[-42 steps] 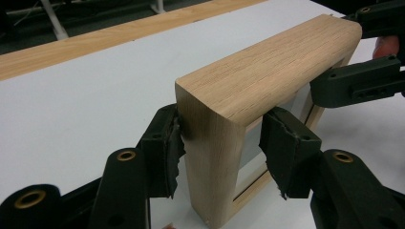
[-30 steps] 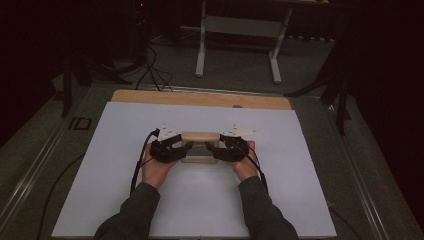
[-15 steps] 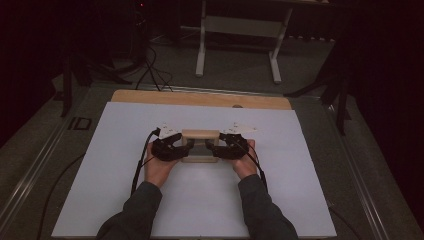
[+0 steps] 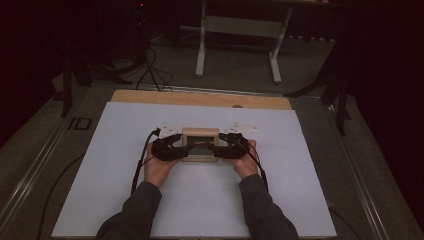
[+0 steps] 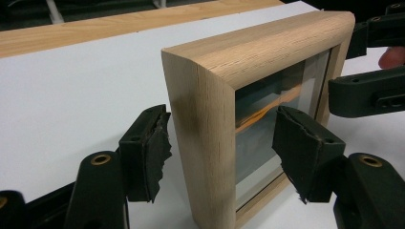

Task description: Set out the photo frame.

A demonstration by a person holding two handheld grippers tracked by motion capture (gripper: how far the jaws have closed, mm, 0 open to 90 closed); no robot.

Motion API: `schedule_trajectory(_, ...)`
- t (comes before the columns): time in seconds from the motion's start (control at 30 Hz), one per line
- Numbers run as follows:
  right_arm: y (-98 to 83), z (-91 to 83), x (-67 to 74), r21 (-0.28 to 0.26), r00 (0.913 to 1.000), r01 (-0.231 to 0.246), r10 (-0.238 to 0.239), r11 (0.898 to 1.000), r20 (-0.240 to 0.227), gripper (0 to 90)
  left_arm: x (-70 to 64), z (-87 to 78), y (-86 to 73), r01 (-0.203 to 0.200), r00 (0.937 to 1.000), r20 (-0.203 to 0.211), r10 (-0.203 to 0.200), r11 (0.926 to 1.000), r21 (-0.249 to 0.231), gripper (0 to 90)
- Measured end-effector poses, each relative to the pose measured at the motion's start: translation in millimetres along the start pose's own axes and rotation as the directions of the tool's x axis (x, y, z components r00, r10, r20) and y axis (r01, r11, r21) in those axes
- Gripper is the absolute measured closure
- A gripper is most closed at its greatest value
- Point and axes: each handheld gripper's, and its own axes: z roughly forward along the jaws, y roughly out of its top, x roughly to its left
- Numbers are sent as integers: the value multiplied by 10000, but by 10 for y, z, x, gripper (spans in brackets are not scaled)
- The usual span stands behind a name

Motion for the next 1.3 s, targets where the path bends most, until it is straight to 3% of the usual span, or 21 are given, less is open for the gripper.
schedule_trajectory(0.37, 3, -60, -18, 135, 9998, -137, 134, 9998, 175, 280, 55, -103, 16, 197, 9998, 65, -197, 9998, 53, 357)
schedule_trajectory(0.57, -10, -143, 12, 354, 9989, 94, -110, 9993, 447, 277, 109, -253, 2, 496, 9987, 137, -492, 9983, -290, 349)
schedule_trajectory(0.93, -83, -417, -66, 393, 9962, 87, -120, 9992, 865, 277, 242, -539, -71, 545, 9982, -239, -555, 9976, -435, 348)
schedule_trajectory(1.3, -243, -658, -111, 442, 9935, 95, -145, 9990, 1128, 278, 289, -764, -148, 593, 9972, -427, -615, 9969, -515, 349)
